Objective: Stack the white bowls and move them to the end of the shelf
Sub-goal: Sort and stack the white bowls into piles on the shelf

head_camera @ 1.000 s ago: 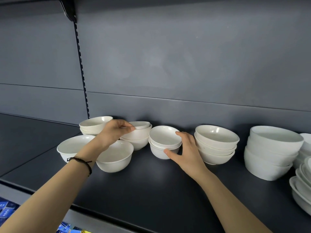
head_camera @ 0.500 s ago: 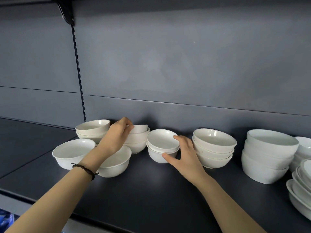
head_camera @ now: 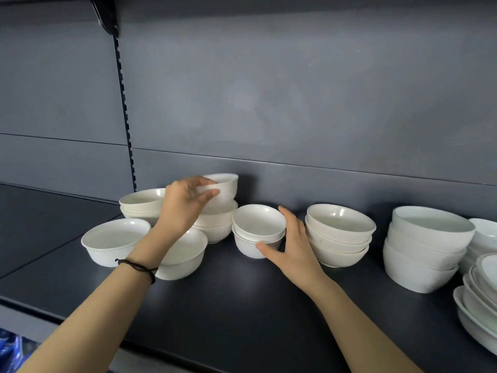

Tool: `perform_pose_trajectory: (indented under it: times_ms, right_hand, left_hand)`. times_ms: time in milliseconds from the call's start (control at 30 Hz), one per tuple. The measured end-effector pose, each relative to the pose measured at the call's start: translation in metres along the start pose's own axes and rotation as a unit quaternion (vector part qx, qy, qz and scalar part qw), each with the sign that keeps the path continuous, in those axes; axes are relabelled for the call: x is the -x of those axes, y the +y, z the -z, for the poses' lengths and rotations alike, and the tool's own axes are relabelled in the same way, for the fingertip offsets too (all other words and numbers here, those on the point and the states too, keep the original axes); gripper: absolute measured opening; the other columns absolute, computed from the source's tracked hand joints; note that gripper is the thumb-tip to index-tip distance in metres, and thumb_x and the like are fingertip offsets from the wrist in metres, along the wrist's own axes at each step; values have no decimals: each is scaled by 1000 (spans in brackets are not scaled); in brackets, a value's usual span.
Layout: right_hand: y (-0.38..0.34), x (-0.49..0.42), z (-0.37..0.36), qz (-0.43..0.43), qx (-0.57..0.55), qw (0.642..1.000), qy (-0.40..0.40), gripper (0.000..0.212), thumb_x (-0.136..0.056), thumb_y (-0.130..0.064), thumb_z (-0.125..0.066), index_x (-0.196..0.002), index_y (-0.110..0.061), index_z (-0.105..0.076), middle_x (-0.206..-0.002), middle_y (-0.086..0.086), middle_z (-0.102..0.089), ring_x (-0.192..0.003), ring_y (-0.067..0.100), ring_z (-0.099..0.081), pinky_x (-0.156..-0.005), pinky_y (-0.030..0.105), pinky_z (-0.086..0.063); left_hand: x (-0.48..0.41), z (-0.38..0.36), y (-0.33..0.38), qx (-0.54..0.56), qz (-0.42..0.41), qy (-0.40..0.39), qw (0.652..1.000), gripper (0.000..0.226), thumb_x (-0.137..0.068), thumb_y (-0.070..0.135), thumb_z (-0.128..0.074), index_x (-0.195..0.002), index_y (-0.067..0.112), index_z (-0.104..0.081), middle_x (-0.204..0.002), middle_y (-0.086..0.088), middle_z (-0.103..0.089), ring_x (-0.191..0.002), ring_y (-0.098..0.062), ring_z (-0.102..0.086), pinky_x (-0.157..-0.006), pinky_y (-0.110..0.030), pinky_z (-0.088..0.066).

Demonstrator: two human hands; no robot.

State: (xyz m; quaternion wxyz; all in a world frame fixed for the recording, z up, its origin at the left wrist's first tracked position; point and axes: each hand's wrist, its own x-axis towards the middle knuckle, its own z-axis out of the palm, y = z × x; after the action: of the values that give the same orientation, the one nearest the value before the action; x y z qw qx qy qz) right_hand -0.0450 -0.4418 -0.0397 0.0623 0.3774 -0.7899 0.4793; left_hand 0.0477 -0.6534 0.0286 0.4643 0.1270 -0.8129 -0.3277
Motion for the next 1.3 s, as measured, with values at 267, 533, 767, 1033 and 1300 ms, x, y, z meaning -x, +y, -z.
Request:
perform_pose_trajectory:
  times_ms: [267,533,767,1033,1300]
  right_hand:
    - [-14,-3,2,-37,-95,994,37,71,-94,-41,-59,-153,-32,-21,-153,-16,-27,-141,2,-24,-112,23,-23]
    - [-16,-8,8,-41,-261,964,36,46,-101,-38,-47,-145,-38,-34,-140,-23,-48,-116,-20,-47,-92,2,-41]
    - [-5,-8,0,-62,-259,964,26,52,-94,-46,-57,-141,-43,-34,-133,-21,-54,-117,-11,-51,-94,16,-45]
    - [-2,-10,0,-45,-246,968,-10,61,-97,-38,-55,-150,-42,-25,-140,-23,-49,-122,-13,-47,-94,14,-42]
    - [8,-11,1,-31,-166,986,-4,51,-97,-34,-58,-145,-32,-39,-141,-16,-51,-129,-3,-46,-107,24,-39]
  left_hand:
    - [26,-31,30,122,-139,-16,983,18,-81,14,-75,-95,26,-75,-89,27,-68,-93,2,-61,-87,-13,-45]
    - [45,-61,35,167,-126,-45,977,21,-79,18,-75,-92,35,-71,-101,15,-68,-106,0,-60,-98,-18,-44]
    - [50,-60,31,239,-53,16,969,44,-72,13,-84,-106,33,-67,-135,14,-52,-129,0,-48,-100,-15,-44]
    - [50,-60,18,296,86,-55,950,81,-71,4,-82,-135,30,-41,-152,5,-39,-138,-2,-39,-114,-22,-35]
    - [54,-61,9,175,80,-101,976,78,-75,18,-82,-143,13,-46,-146,4,-48,-136,-5,-41,-116,-26,-31]
